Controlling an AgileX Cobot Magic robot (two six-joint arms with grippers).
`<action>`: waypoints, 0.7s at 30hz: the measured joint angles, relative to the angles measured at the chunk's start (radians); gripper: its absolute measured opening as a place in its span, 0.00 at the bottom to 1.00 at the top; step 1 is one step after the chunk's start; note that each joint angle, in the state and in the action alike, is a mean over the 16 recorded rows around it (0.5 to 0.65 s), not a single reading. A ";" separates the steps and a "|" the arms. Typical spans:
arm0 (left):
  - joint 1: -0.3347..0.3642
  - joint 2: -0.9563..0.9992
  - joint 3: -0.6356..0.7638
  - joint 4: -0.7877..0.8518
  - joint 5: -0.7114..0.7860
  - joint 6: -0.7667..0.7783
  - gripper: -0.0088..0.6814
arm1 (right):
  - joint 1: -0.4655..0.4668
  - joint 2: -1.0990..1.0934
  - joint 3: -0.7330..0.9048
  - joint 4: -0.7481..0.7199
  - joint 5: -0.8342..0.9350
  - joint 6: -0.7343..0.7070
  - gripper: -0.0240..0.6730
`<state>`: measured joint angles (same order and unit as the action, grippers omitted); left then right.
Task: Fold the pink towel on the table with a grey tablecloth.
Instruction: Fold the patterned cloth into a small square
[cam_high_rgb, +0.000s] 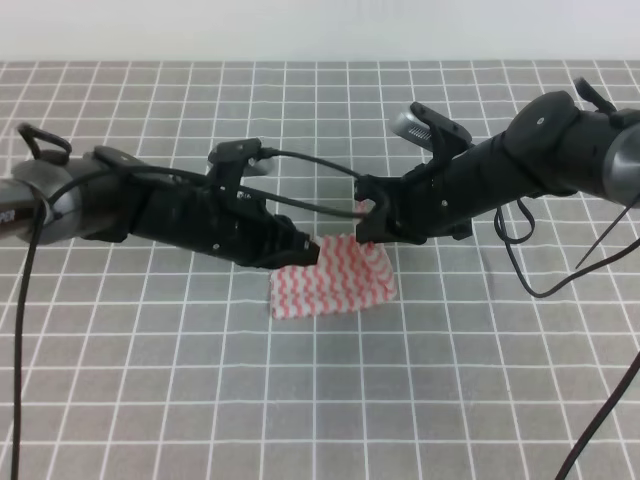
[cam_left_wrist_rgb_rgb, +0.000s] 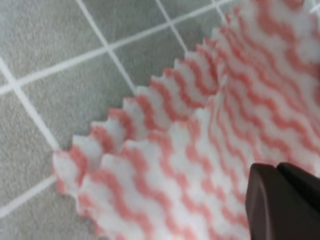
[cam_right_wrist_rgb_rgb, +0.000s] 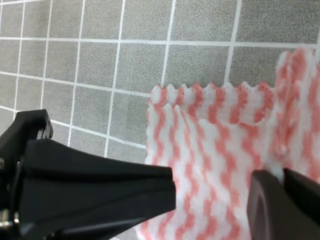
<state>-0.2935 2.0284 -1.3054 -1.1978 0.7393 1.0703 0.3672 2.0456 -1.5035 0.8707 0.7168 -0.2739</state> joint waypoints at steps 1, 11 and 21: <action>0.002 0.000 -0.002 0.005 0.002 -0.002 0.01 | 0.000 0.000 0.000 -0.001 0.000 0.000 0.02; 0.045 -0.001 -0.005 0.040 0.007 -0.025 0.01 | 0.000 0.001 0.000 -0.003 -0.001 0.000 0.02; 0.071 0.000 -0.005 0.049 0.001 -0.031 0.01 | 0.000 -0.001 0.000 -0.003 -0.002 0.000 0.02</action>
<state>-0.2225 2.0283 -1.3107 -1.1490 0.7401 1.0395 0.3673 2.0450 -1.5036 0.8675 0.7148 -0.2735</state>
